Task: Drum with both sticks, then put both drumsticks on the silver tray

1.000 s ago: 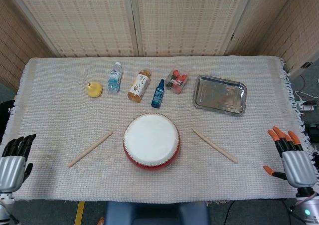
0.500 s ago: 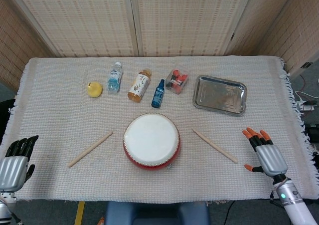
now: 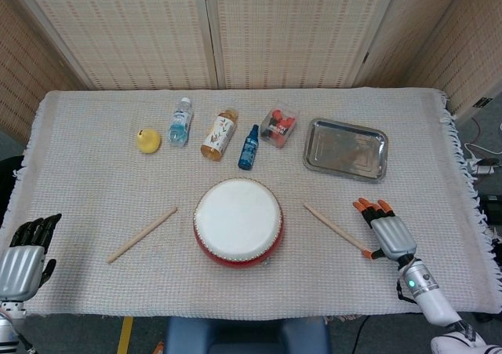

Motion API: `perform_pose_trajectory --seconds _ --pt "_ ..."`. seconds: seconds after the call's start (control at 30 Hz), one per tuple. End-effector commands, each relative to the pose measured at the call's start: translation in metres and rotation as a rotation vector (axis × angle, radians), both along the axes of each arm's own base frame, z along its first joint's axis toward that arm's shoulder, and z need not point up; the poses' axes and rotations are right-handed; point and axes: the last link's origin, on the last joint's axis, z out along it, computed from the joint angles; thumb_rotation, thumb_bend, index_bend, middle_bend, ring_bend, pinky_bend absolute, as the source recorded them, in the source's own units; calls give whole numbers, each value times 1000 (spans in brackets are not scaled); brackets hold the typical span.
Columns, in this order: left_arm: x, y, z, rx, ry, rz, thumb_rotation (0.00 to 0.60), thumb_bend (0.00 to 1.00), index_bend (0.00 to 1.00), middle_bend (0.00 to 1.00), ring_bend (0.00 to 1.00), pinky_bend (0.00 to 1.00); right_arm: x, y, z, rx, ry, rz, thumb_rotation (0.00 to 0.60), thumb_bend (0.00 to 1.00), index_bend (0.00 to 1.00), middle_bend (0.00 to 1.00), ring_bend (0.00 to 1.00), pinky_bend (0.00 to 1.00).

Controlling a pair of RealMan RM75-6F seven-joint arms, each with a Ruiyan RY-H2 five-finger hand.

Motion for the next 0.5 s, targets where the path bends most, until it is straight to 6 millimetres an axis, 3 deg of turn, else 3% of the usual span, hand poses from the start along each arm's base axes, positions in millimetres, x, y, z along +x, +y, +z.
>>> perform_pose_trajectory --seconds 0.03,0.2,0.37,0.5 --pt "0 0 0 0 -4 -2 600 287 57 110 101 116 -4 -4 -7 17 11 -11 600 10 0 0 0 0" --pt "-2 -1 0 -2 -5 3 600 288 57 110 100 117 -17 -13 -4 -8 67 -33 600 22 0 0 0 0" --pt "-2 0 -1 -1 -10 0 600 287 57 111 100 116 -30 -22 10 -65 140 -50 600 145 0 0 0 0" --pt "-1 0 -2 -4 -13 -4 600 288 57 110 100 116 -29 -28 17 -68 123 -73 600 205 0 0 0 0"
